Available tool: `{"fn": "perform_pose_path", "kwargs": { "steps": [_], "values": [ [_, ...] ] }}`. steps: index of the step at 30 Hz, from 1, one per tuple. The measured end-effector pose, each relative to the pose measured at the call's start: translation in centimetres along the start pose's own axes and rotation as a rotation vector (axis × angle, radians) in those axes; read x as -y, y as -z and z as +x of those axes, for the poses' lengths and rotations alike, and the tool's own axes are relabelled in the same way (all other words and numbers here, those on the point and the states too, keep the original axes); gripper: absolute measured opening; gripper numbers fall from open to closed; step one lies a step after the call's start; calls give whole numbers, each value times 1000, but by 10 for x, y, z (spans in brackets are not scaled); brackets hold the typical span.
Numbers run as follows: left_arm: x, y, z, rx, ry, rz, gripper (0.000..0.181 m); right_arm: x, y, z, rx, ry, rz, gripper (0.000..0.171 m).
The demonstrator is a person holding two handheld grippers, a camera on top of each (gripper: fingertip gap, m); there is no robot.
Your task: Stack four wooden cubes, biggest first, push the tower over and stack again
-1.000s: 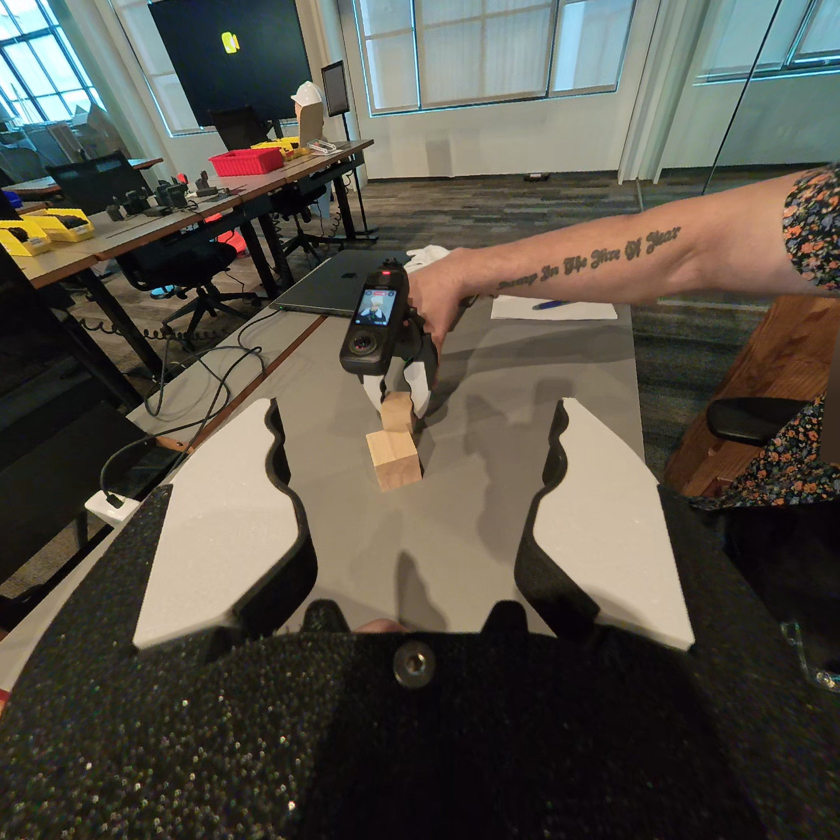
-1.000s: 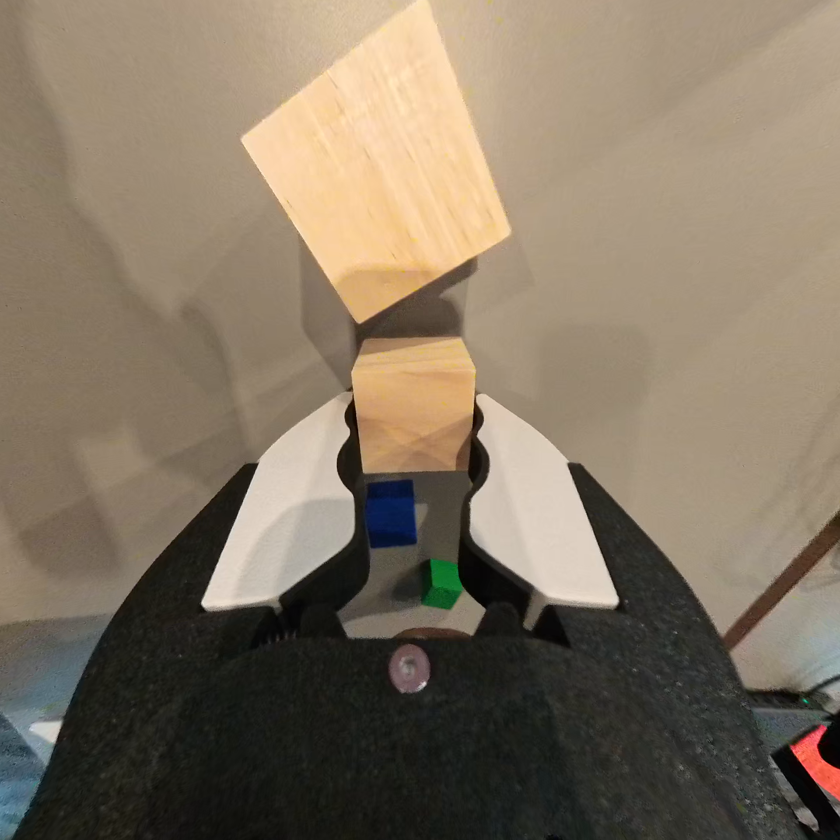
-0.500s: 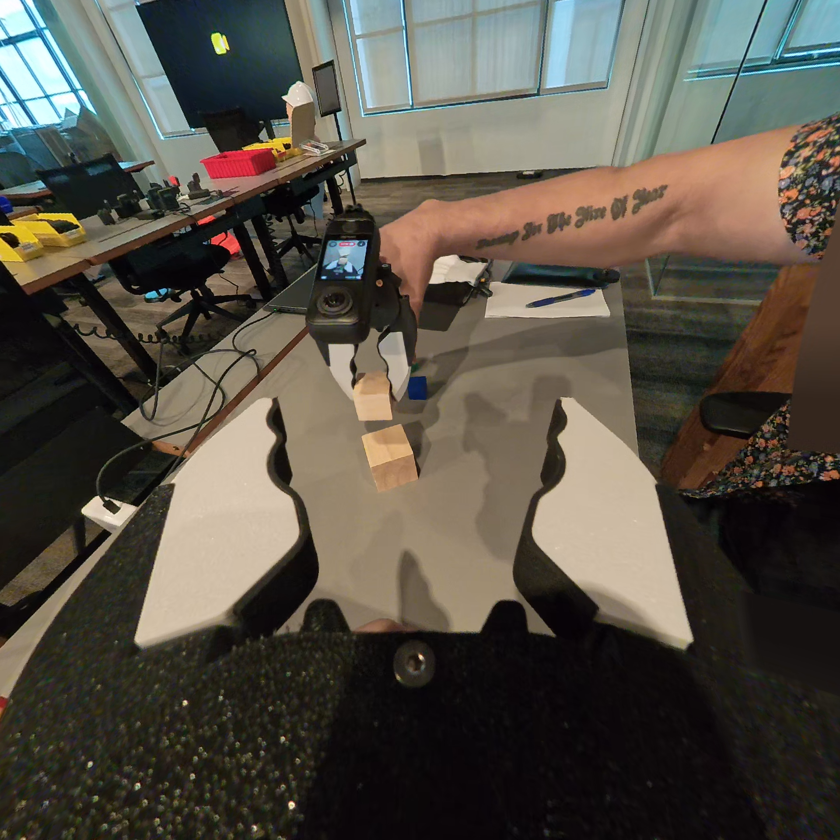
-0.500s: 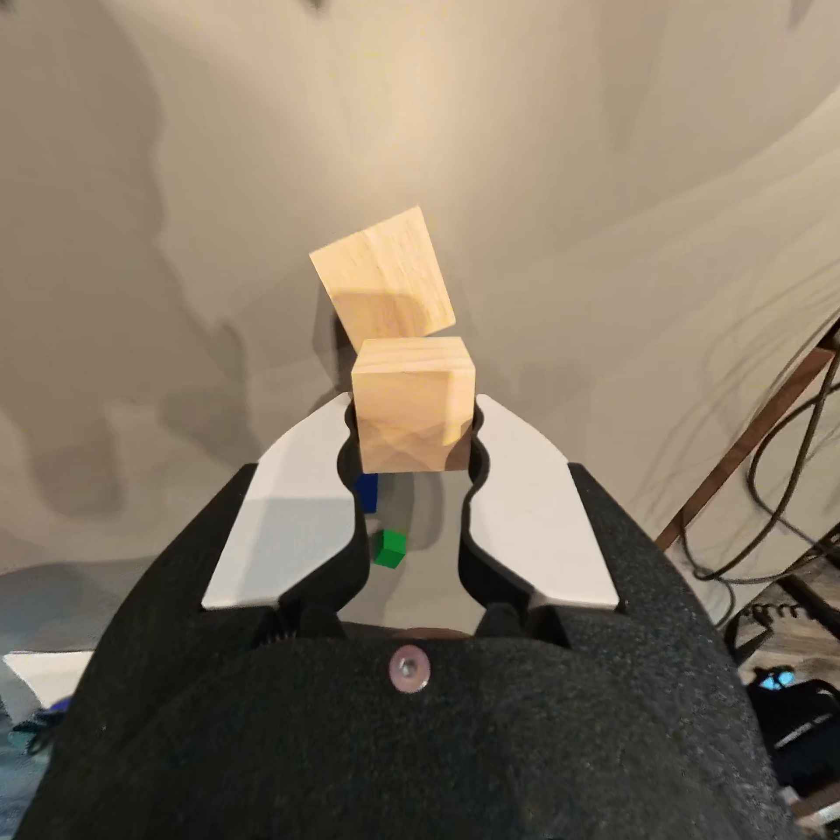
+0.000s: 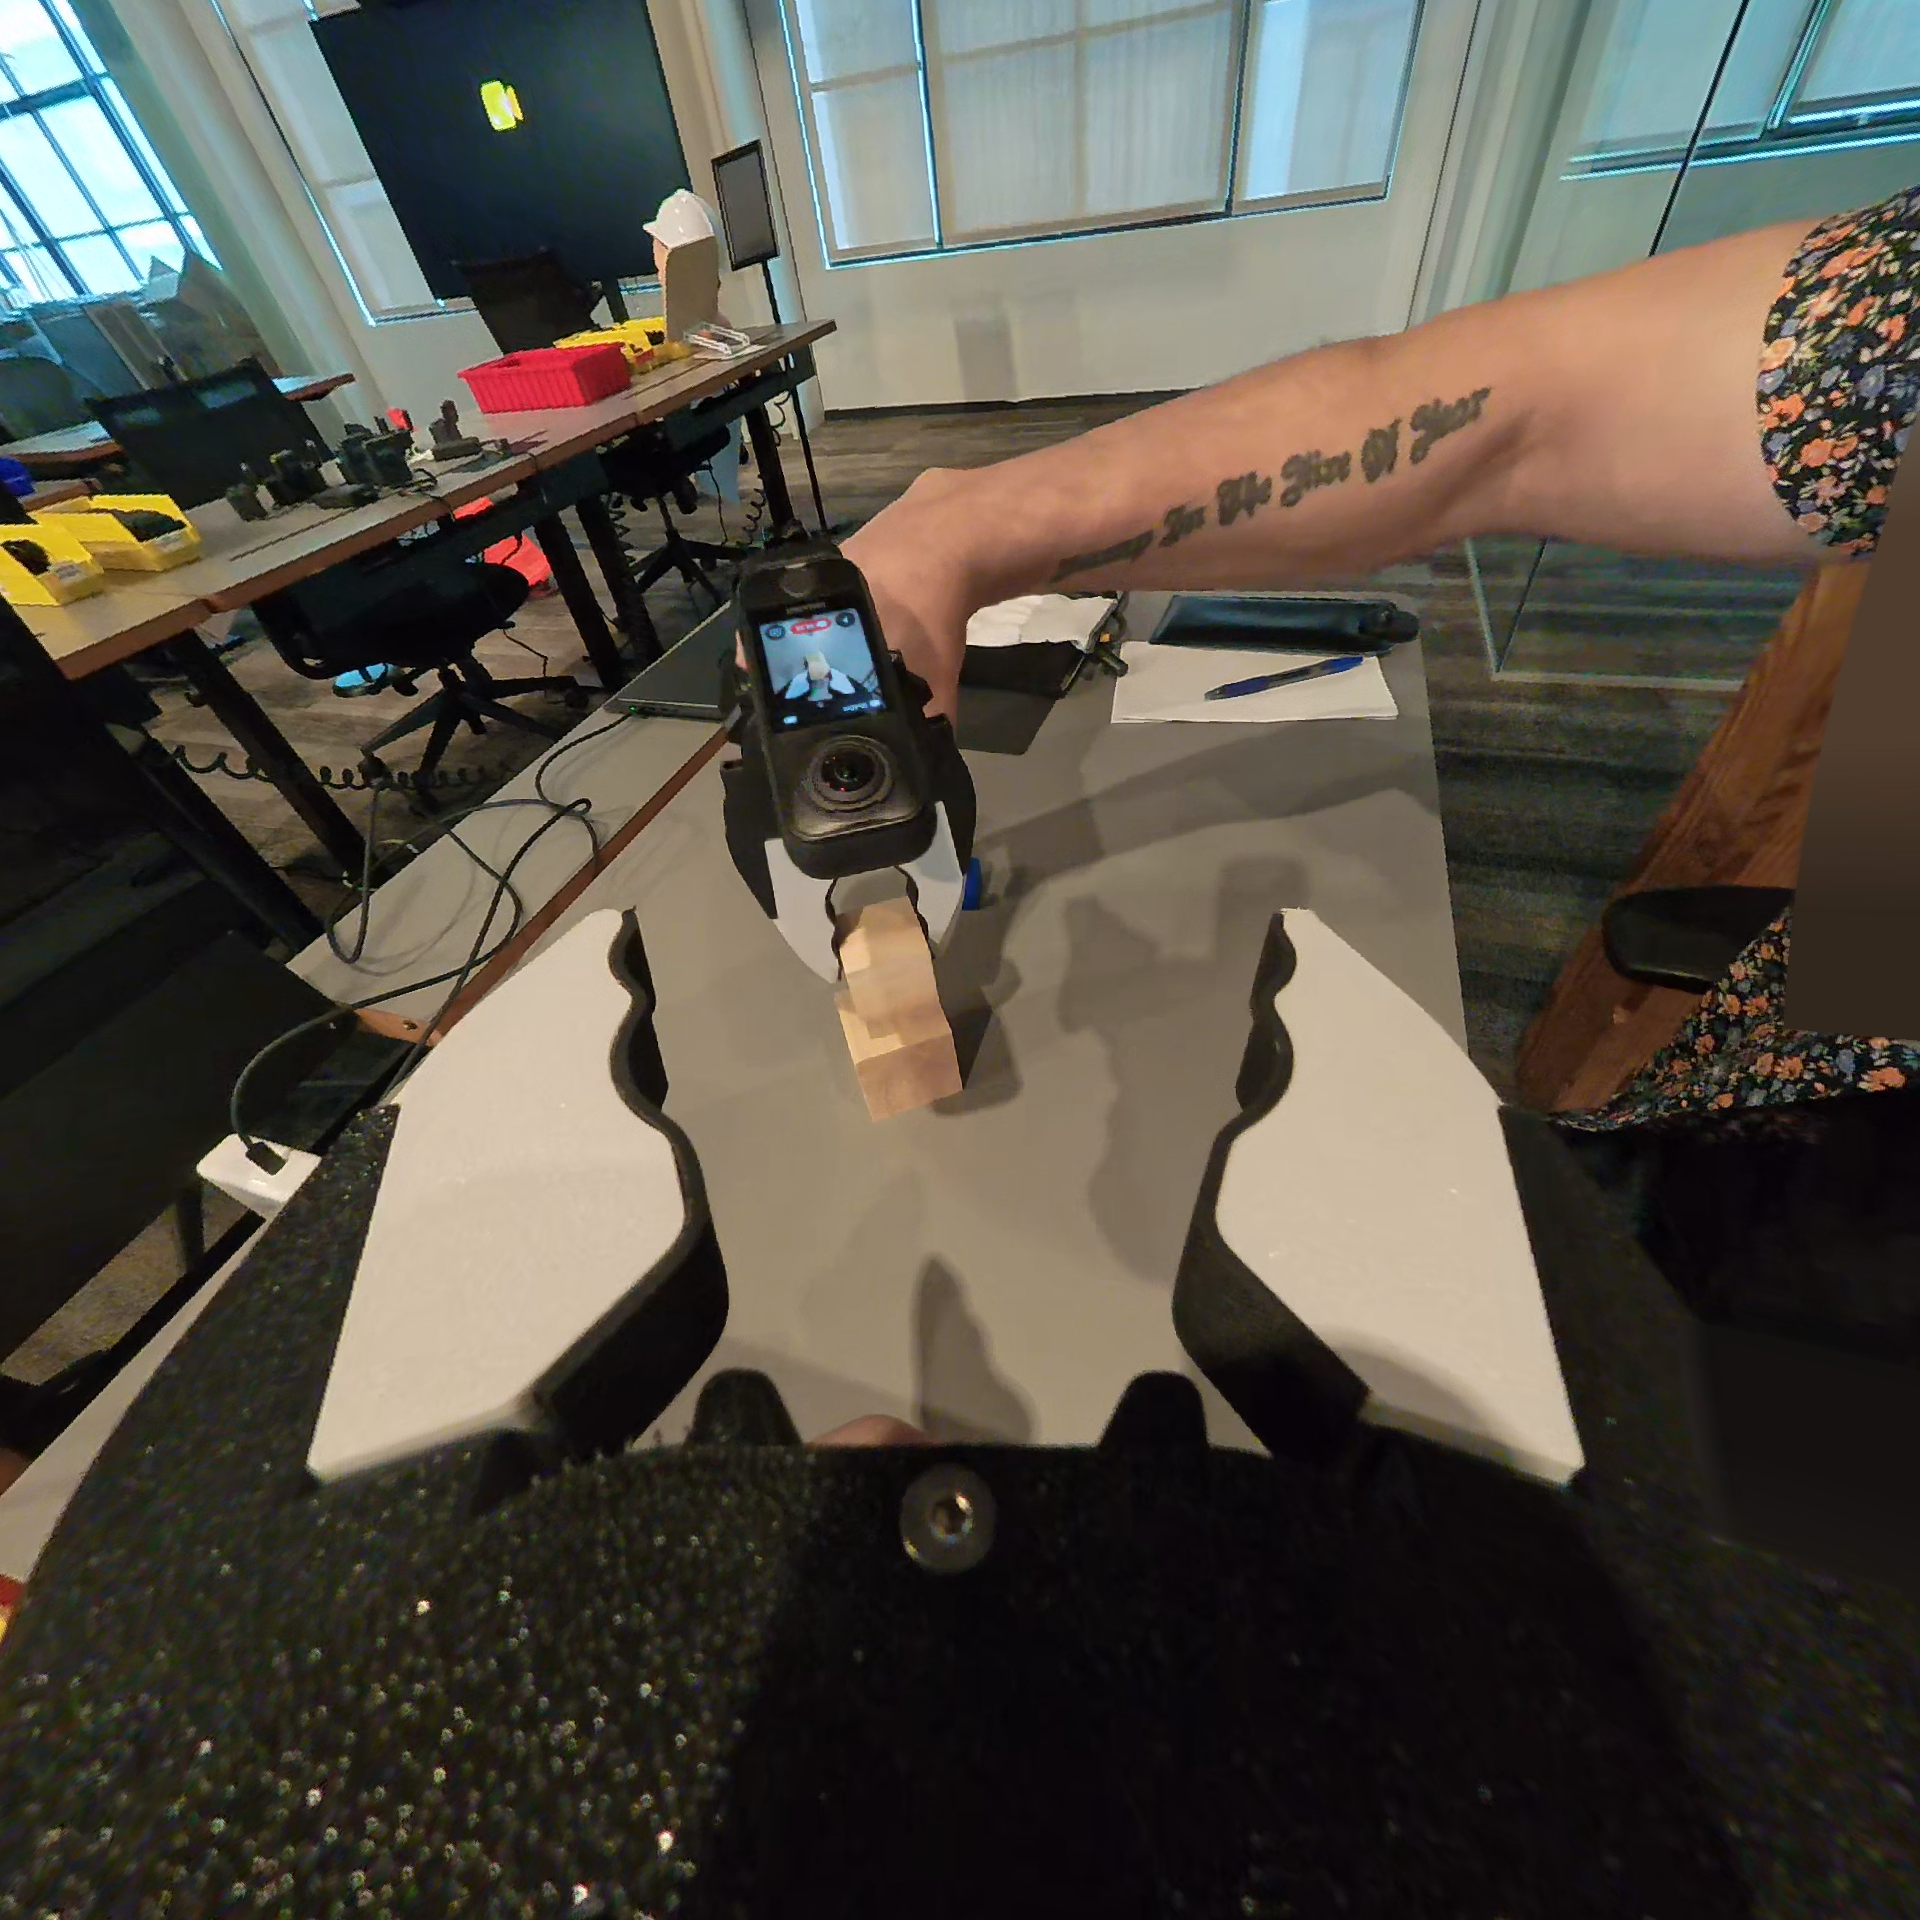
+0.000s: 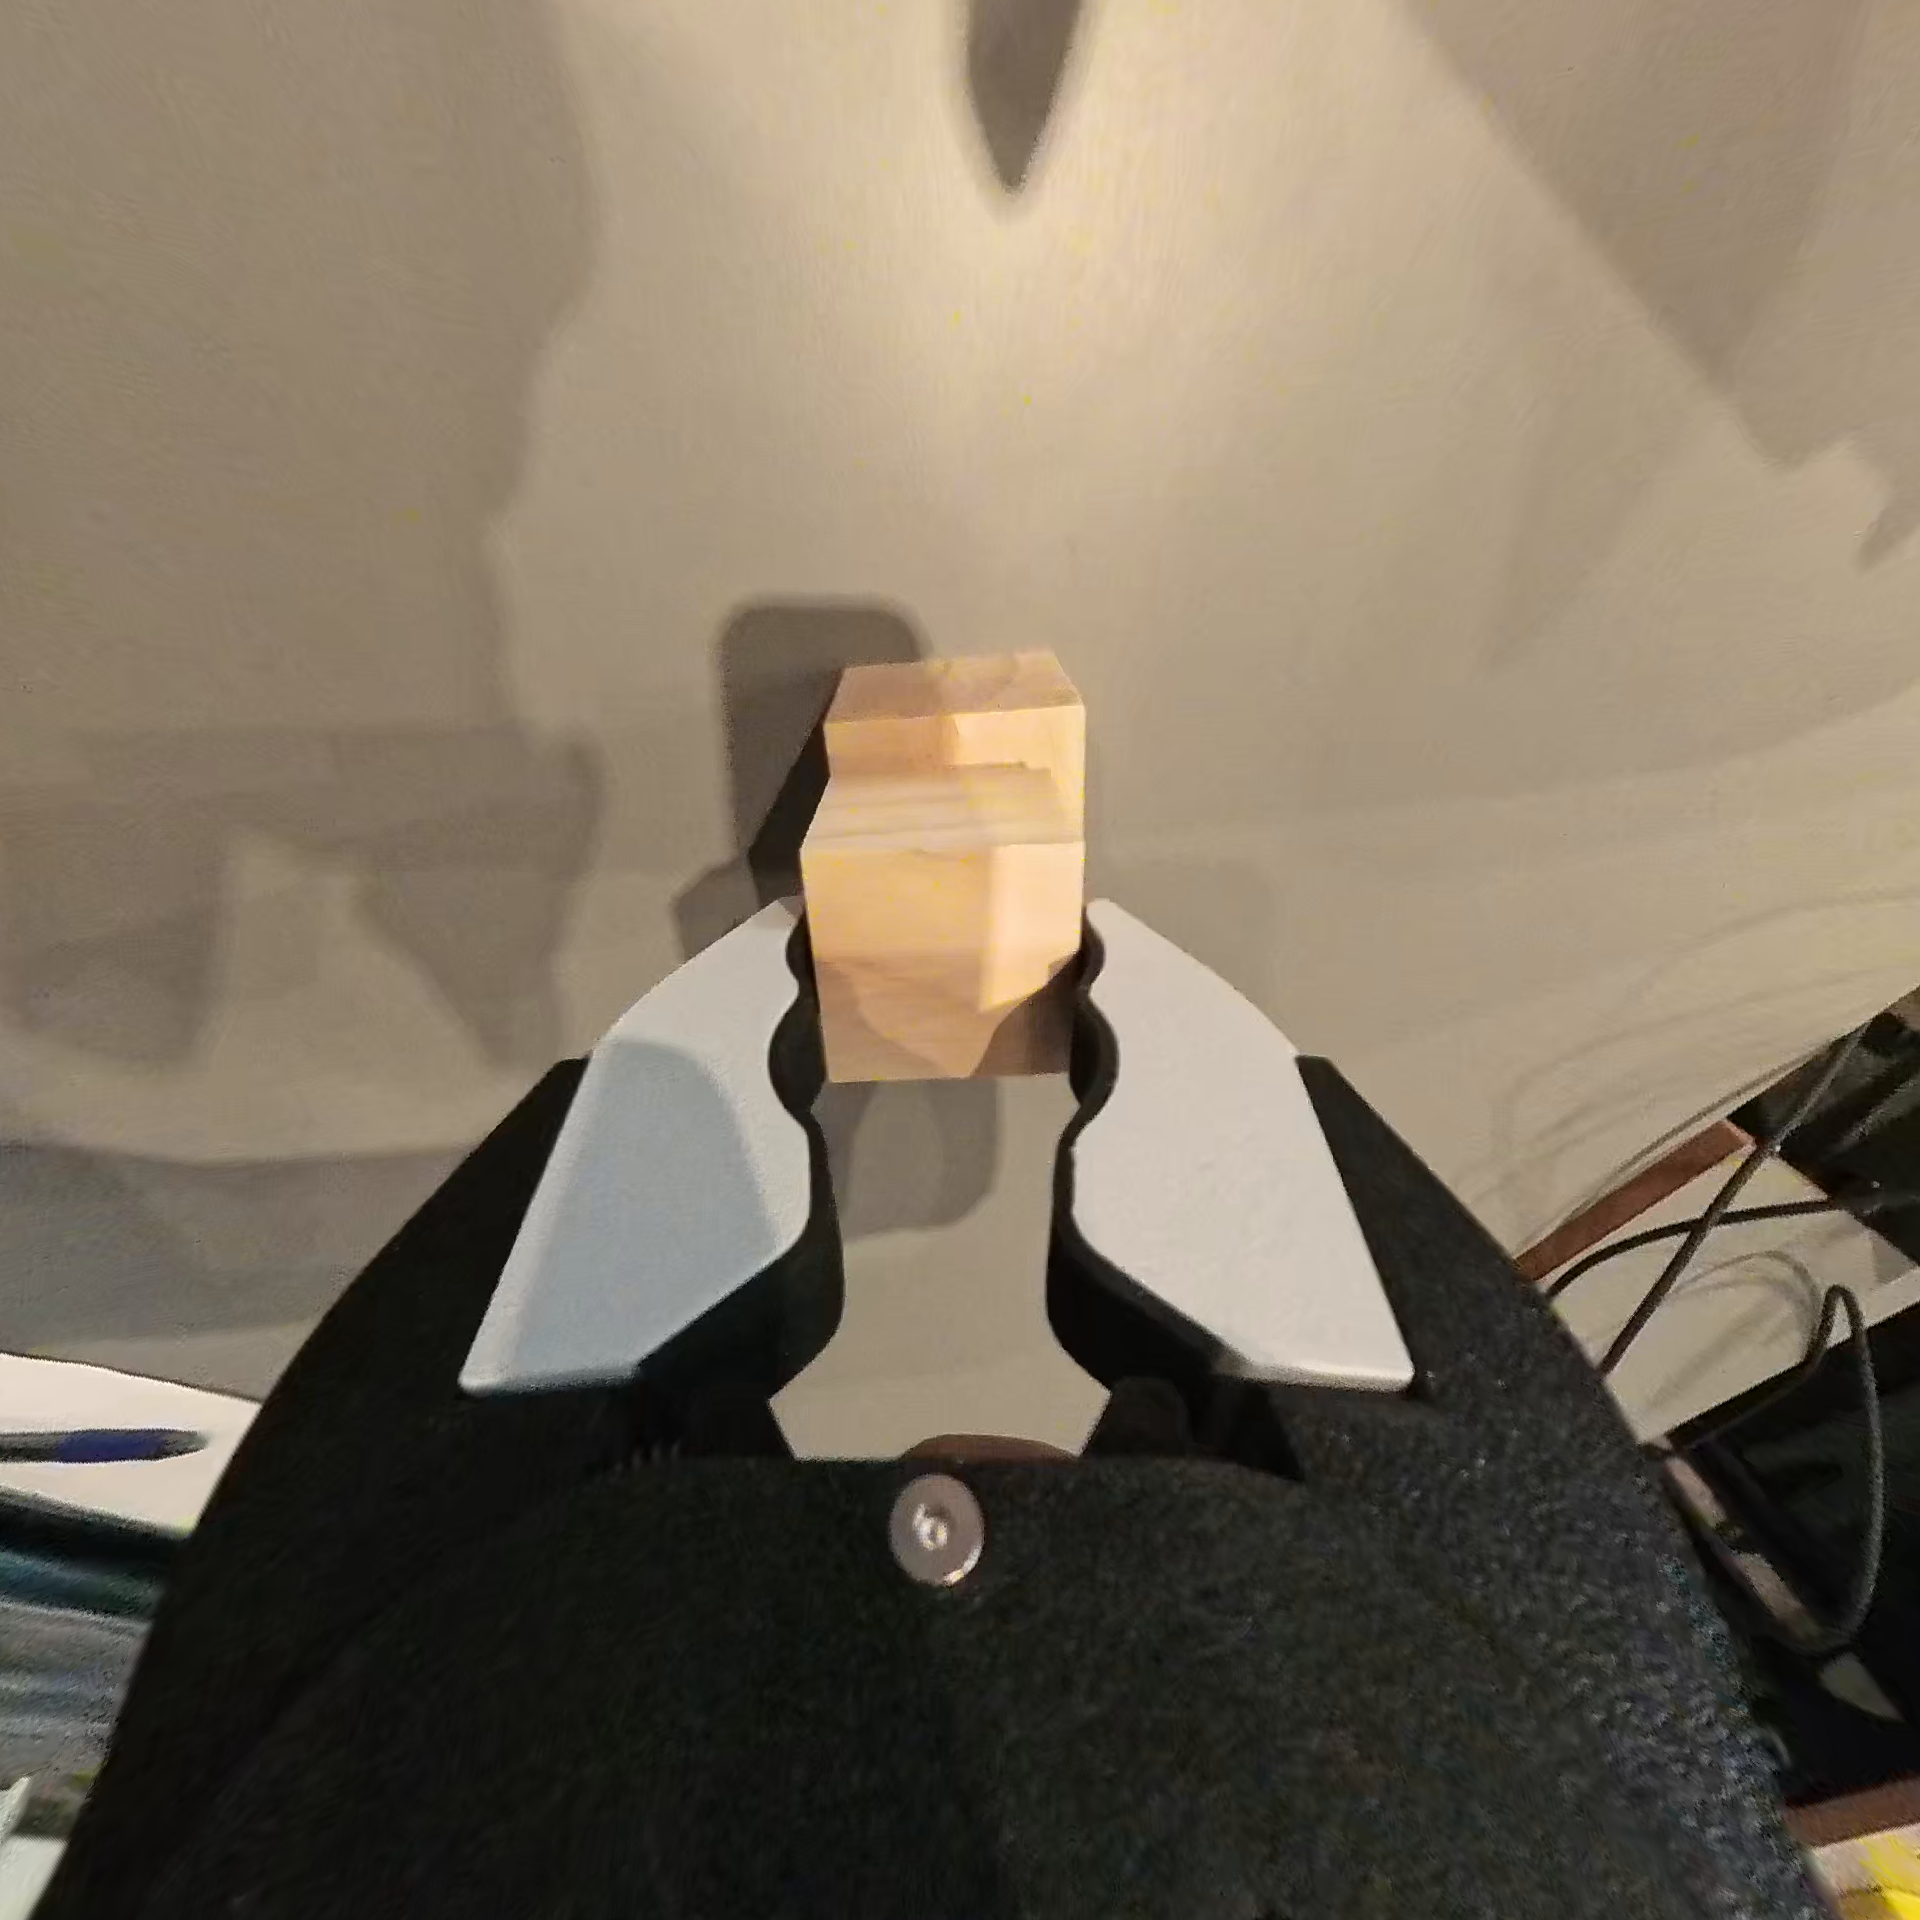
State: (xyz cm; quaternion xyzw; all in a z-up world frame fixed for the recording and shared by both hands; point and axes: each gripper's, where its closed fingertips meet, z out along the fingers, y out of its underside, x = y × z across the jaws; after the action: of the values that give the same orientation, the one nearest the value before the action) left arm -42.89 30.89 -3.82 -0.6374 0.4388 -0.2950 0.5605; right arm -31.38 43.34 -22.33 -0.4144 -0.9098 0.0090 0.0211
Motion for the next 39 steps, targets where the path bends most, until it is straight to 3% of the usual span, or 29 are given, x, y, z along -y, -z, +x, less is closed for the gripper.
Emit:
{"fn": "perform_pose_path", "kwargs": {
  "steps": [39],
  "values": [
    [-6,-7,3,-22,6,-23,106,-6,-17,-3,25,8,25,45]
  ]
}}
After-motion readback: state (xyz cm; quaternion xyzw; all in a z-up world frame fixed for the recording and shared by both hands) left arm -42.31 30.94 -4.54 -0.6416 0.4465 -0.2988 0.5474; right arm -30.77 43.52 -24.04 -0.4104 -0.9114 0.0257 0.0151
